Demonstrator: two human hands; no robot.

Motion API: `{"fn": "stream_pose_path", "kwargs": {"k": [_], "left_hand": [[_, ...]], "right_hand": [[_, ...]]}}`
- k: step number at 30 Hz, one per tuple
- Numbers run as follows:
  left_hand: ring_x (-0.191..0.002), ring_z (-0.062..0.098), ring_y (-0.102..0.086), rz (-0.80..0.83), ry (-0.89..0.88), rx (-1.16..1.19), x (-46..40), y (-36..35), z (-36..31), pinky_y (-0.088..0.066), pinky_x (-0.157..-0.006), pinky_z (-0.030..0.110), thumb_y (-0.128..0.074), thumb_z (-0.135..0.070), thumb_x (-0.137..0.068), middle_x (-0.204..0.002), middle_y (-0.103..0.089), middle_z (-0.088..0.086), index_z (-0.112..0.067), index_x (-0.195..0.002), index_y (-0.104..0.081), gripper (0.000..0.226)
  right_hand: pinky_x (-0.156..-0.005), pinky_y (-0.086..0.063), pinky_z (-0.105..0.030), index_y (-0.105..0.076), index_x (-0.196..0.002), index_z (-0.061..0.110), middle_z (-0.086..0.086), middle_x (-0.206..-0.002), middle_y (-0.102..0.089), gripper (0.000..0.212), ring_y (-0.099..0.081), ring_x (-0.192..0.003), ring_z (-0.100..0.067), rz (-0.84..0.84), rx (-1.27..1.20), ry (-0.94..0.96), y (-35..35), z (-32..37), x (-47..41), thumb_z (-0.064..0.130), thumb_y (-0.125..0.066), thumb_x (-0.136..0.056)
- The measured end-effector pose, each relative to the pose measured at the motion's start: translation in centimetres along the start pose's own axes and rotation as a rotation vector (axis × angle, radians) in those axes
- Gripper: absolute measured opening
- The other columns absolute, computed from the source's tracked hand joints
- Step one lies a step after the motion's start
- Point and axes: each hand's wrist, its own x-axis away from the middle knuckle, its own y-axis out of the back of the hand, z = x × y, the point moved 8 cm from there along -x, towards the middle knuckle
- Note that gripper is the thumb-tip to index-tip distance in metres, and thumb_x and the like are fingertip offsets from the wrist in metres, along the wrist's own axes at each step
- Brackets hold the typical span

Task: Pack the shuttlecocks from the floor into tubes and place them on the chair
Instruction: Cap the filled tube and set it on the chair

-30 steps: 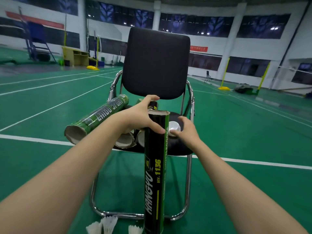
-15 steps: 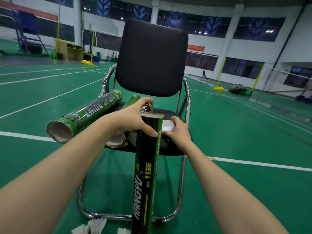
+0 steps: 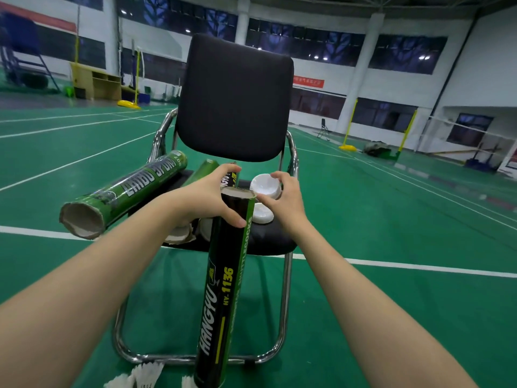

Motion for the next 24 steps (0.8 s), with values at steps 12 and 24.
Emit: {"fn": "stream_pose_path", "kwargs": {"k": [12, 24], "left_hand": [[-0.117, 0.026, -0.049, 0.022, 0.006, -0.048, 0.3, -0.4, 0.1, -0.046, -0.099, 0.042, -0.089, -0.008, -0.059, -0.145, -0.034, 0.001, -0.043, -0.142, -0.022, 0.111], [-0.112, 0.025, -0.053, 0.068, 0.004, -0.037, 0.2, -2.1, -0.1, -0.048, -0.083, 0.032, -0.086, -0.005, -0.062, -0.137, -0.042, 0.005, -0.038, -0.143, -0.02, 0.11]], "right_hand": [[-0.093, -0.033, -0.019, -0.053, -0.115, 0.019, 0.004, -0.119, -0.04, 0.047, -0.041, -0.104, -0.007, 0.305, 0.029, 0.166, 1.6, 6.4, 2.5, 0.002, -0.07, -0.074], [-0.095, -0.038, -0.029, -0.036, -0.137, 0.017, -0.01, -0.132, -0.044, 0.063, -0.046, -0.114, -0.02, 0.297, 0.262, 0.297, 1.1, 7.5, 3.6, -0.005, -0.054, -0.081]]}}
